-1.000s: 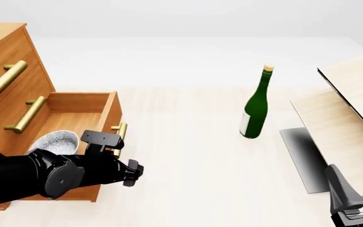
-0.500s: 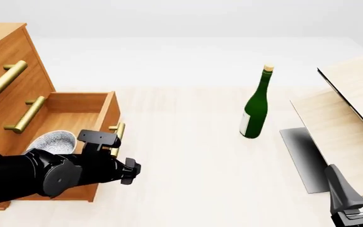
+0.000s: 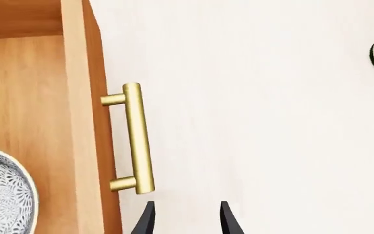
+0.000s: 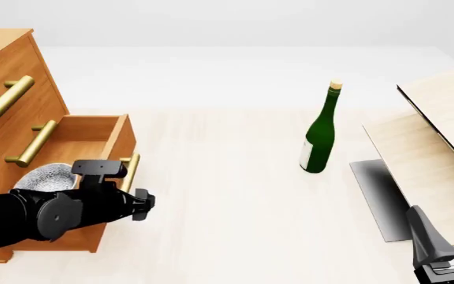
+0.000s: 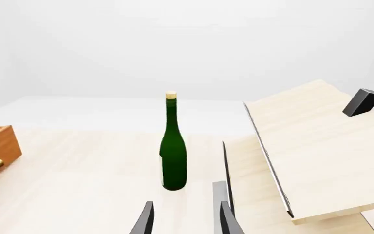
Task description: Put the bowl in the bottom drawer of the cabinet and close it.
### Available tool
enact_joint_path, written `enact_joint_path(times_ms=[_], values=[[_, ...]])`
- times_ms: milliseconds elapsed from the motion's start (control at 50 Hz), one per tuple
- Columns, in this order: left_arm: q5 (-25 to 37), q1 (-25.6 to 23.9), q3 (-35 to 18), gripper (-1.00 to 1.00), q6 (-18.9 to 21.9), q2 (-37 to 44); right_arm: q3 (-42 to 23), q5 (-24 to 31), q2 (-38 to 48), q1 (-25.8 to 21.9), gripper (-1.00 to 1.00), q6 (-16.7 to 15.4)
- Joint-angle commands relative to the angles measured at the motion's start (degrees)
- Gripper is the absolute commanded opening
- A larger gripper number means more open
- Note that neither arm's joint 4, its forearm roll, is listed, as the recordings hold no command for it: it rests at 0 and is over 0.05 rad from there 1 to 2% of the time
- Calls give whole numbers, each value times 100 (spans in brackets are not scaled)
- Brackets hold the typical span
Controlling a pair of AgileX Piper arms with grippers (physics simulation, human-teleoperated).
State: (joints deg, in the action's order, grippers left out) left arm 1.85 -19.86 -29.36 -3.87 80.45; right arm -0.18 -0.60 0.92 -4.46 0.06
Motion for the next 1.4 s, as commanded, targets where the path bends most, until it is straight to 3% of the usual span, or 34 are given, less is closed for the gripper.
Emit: enact_joint_path(times_ms=[20,340,460,680,1040,1400], values=[[-224,744,145,100,308,773,3,-3,-2,2,100,-1],[-410,1022,241,100,622,875,3,-4,-1,2,100,0],[-681,1257,434,100,1062,936,3,-4,-1,1,100,-1],[-997,1572,566,100,1444,1128,3,-4,-2,2,100,0],[-1289,1792,731,100,1668,1382,3,-4,-1,2,100,-1],[-1328,1996,732,100,1539,1486,3,-3,-2,2,100,-1]])
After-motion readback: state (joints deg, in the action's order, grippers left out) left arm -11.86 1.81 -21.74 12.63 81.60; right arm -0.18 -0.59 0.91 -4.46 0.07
